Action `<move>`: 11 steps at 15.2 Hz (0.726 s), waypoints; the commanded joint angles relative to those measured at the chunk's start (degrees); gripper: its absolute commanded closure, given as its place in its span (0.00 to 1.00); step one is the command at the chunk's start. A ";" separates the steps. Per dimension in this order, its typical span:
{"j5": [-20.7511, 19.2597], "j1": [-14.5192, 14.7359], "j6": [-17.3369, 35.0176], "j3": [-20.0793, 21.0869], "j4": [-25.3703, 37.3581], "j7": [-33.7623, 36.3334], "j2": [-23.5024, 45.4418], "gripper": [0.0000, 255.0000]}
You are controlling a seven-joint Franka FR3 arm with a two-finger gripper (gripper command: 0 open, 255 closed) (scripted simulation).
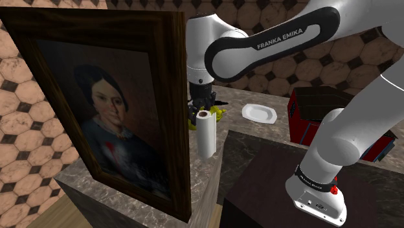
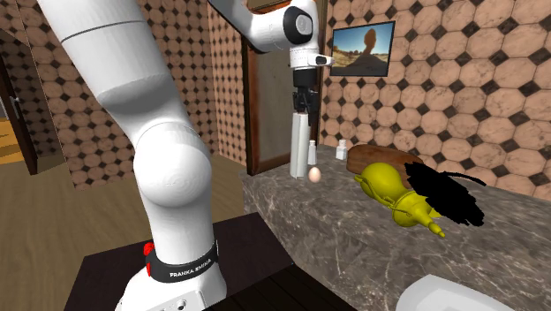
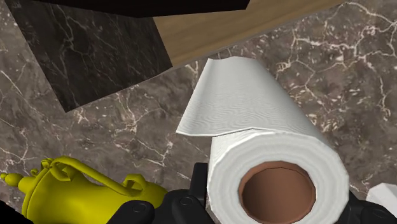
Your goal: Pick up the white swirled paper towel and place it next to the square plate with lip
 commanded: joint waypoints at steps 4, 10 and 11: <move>0.19 -0.01 -3.99 -0.48 3.10 -0.41 -0.93 1.00; 0.20 -0.12 -8.64 -0.98 7.21 -0.77 -1.52 1.00; 0.18 -0.14 -9.41 -1.06 7.93 -0.82 -1.57 1.00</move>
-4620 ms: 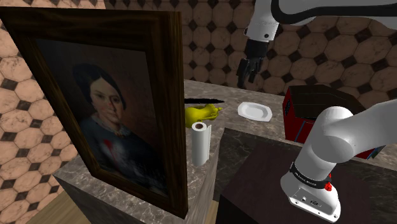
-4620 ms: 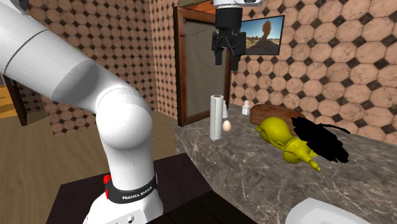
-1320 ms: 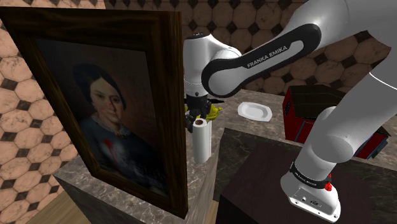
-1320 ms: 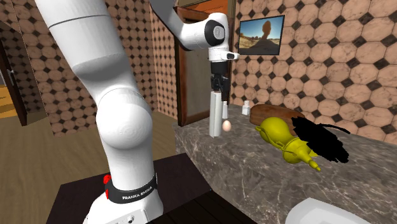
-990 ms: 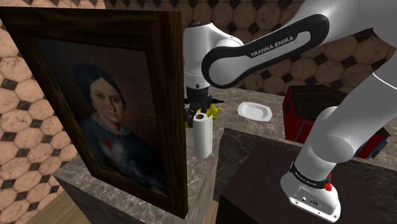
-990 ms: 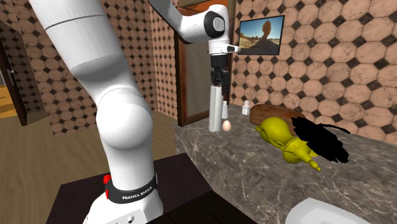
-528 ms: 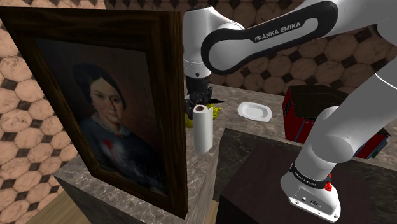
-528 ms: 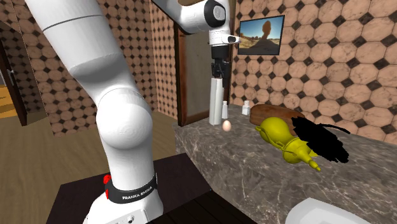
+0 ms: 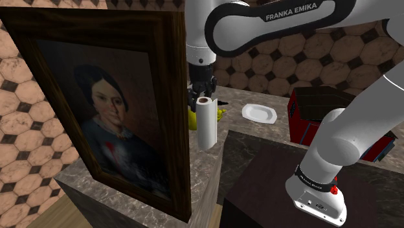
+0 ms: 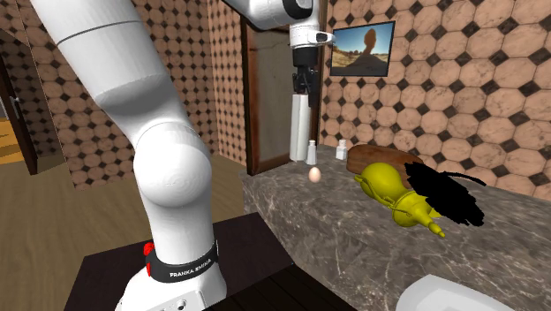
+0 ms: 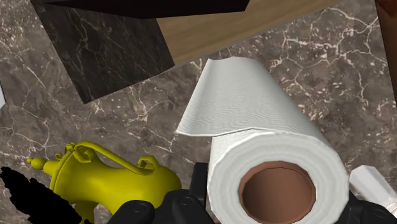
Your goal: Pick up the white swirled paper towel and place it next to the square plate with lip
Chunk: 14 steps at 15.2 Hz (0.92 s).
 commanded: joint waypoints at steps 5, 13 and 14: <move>-0.20 -0.25 -4.49 -0.49 4.45 -0.37 -0.02 1.00; -0.60 -0.55 -10.61 -0.81 11.17 -0.47 0.61 1.00; -0.67 -0.59 -11.38 -0.83 12.07 -0.46 0.75 1.00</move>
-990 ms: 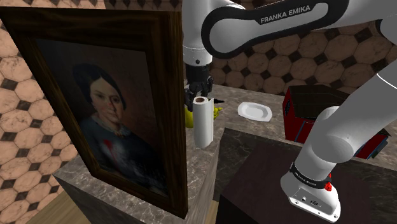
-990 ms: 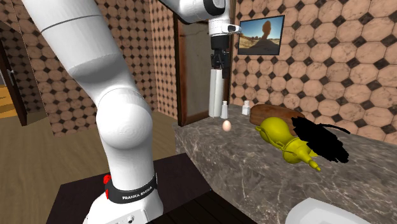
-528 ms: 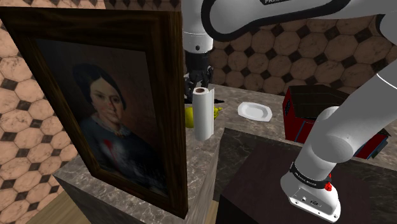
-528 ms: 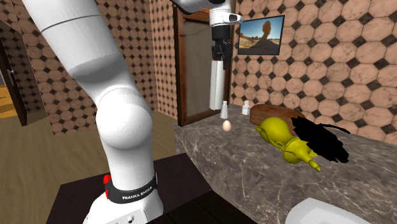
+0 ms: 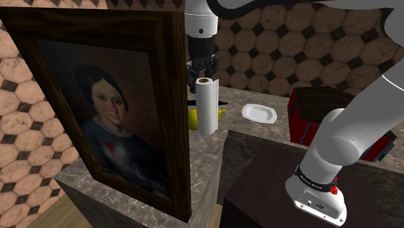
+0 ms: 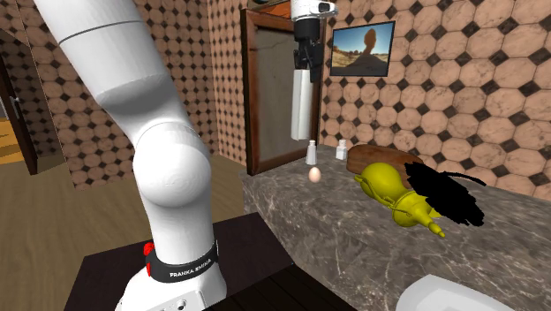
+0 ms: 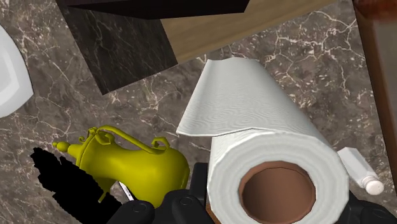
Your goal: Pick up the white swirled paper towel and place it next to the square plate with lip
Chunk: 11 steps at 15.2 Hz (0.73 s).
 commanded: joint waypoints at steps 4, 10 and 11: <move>-0.34 -0.22 -4.05 -0.15 4.71 -0.04 0.71 1.00; -0.92 -0.47 -8.76 -0.06 10.80 0.18 2.20 1.00; -1.04 -0.51 -9.56 -0.02 11.88 0.23 2.51 1.00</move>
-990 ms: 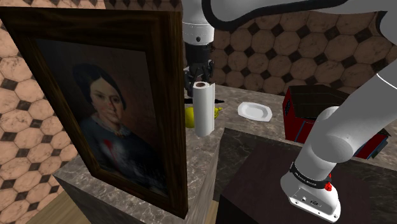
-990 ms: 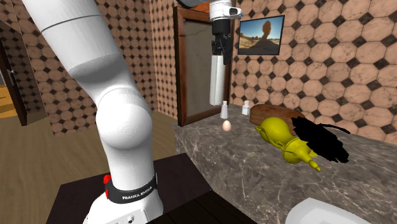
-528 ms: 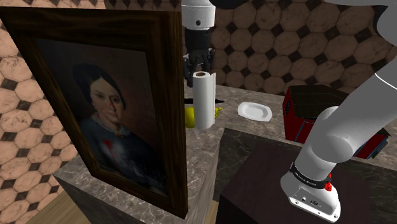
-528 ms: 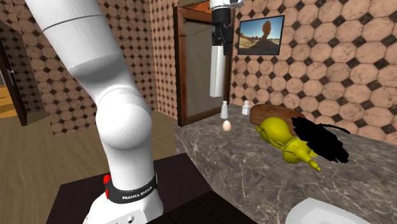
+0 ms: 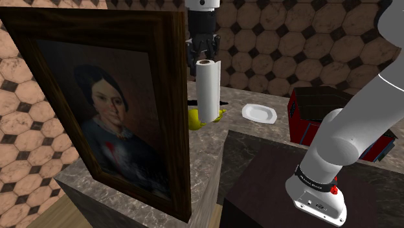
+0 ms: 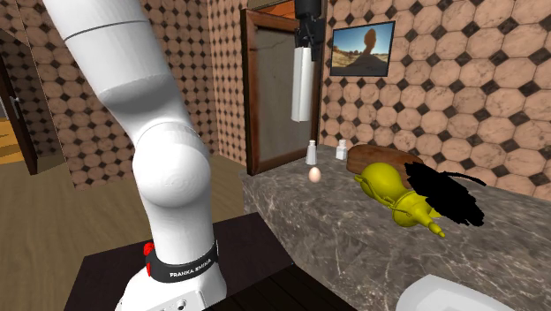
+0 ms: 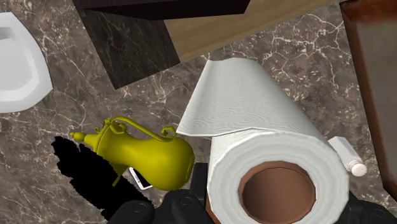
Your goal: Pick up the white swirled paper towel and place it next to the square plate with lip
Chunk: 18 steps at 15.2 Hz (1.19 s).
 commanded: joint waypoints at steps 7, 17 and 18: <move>-0.57 -1.42 -1.56 -2.74 1.45 -4.06 -0.11 1.00; -2.25 -5.82 5.89 -11.80 -7.16 -17.49 -1.46 1.00; -2.49 -6.29 6.62 -12.63 -7.64 -18.74 -1.24 1.00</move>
